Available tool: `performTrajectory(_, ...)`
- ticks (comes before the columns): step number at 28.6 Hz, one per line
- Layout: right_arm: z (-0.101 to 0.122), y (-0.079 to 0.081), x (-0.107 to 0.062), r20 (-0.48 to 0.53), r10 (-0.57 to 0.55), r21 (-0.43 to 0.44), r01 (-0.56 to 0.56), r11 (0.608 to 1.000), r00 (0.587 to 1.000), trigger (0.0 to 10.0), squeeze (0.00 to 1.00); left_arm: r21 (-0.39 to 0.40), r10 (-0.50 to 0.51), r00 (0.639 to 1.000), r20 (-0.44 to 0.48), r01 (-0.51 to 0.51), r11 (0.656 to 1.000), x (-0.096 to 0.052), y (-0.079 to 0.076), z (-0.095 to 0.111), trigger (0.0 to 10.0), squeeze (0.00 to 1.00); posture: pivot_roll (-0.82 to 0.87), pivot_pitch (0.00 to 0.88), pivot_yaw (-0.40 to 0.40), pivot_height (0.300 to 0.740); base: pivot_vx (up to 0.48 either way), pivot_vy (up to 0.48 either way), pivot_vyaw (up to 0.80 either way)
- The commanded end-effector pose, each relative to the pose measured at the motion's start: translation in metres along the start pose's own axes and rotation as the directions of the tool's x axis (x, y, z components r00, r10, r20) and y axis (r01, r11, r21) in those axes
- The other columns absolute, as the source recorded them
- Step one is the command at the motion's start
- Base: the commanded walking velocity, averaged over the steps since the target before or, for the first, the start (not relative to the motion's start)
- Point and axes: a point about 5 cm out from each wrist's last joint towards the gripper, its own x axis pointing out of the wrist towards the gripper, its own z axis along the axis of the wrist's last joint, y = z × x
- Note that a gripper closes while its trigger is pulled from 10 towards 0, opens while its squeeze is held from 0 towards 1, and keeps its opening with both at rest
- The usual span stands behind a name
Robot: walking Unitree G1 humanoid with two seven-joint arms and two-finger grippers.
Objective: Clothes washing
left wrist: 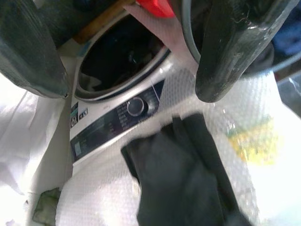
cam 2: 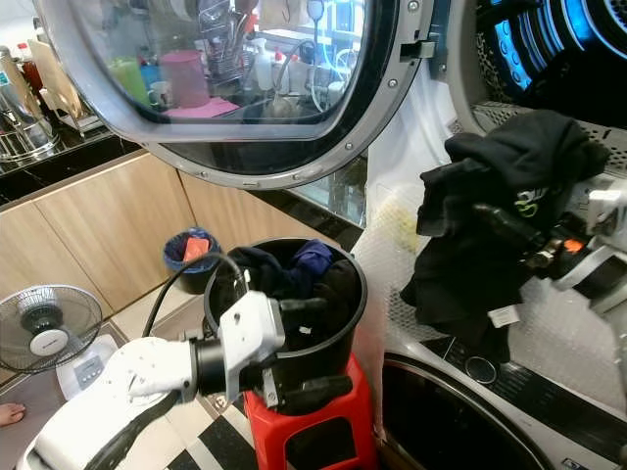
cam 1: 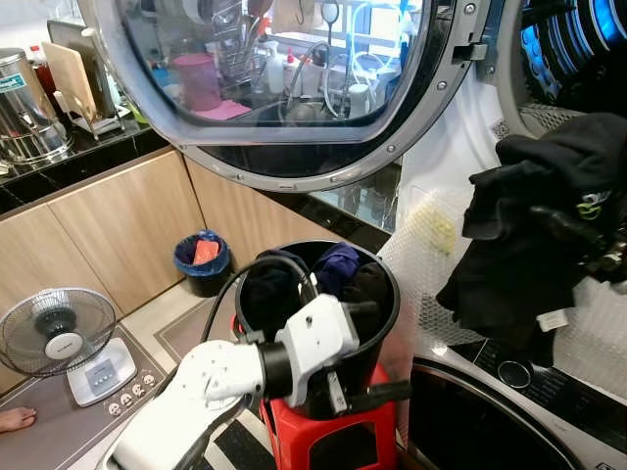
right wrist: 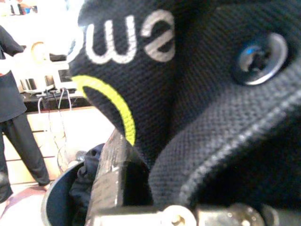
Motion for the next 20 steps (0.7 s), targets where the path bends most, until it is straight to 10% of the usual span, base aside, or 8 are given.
performTrajectory(1, 0.031, -0.006, 0.004, 0.058, 0.011, -0.054, -0.008, 0.999, 0.998, 10.0, 0.0, 0.011, 0.034, 0.999, -0.006, -0.034, 0.999, -0.005, 0.0, 0.003, 10.0, 0.0, 0.03, 0.043, 0.011, 0.74, 0.0, 0.0, 0.0)
performTrajectory(12, 0.082, -0.028, 0.03, 0.22, -0.163, -0.055, 0.179, 0.982, 0.962, 10.0, 0.0, -0.016, 0.078, 0.997, 0.009, -0.078, 0.997, -0.007, -0.01, 0.007, 10.0, 0.0, 0.05, 0.059, -0.012, 0.74, 0.0, 0.0, 0.0)
performTrajectory(20, 0.118, -0.043, 0.057, 0.293, -0.446, 0.027, 0.459, 0.888, 0.846, 10.0, 0.0, -0.047, 0.124, 0.992, -0.007, -0.124, 0.991, -0.013, -0.014, 0.008, 10.0, 0.0, 0.07, 0.091, -0.04, 0.74, 0.0, 0.0, 0.0)
